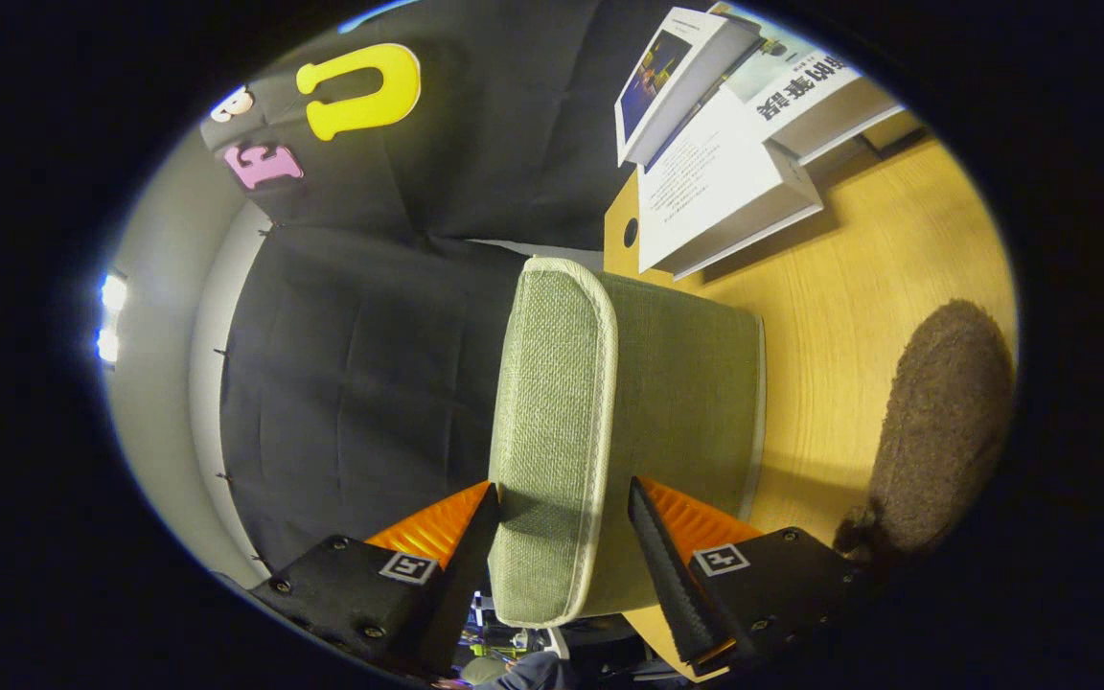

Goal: Open the storage box then place both shoes into the box .Put the left shoe in first, then the right shoe, with the right side of both shoes facing outward in a uniform manner.

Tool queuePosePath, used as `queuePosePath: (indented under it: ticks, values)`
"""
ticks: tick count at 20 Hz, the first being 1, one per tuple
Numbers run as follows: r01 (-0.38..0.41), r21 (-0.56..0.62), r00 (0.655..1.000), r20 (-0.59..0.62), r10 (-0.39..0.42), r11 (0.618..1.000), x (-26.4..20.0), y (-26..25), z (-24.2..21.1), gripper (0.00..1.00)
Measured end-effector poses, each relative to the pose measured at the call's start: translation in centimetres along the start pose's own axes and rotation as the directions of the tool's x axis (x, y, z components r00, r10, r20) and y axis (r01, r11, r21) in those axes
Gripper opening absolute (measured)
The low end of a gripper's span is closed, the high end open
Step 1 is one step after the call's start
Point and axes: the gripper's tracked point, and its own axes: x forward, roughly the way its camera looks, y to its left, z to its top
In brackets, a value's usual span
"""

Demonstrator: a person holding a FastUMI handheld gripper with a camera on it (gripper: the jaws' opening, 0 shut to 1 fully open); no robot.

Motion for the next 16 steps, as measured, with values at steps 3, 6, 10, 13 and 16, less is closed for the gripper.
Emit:
queuePosePath:
  ticks: [3, 6, 10, 13, 16]
  values:
    - [-0.013, 0.033, 0.999, 0.048, 0.011, 0.999, -1.2, 0.6, 1.1, 0.53]
    - [-0.017, 0.078, 0.999, 0.046, 0.013, 0.997, -1.7, 1.1, 1.7, 0.16]
    - [-0.013, 0.004, 1.000, 0.019, 0.013, 1.000, -2.3, 3.1, 1.6, 0.16]
    - [-0.016, -0.045, 1.000, -0.005, 0.016, 0.999, -2.1, 5.0, 1.5, 0.16]
    - [0.059, -0.125, 0.996, -0.052, -0.066, 0.990, -1.3, 3.5, 0.6, 0.16]
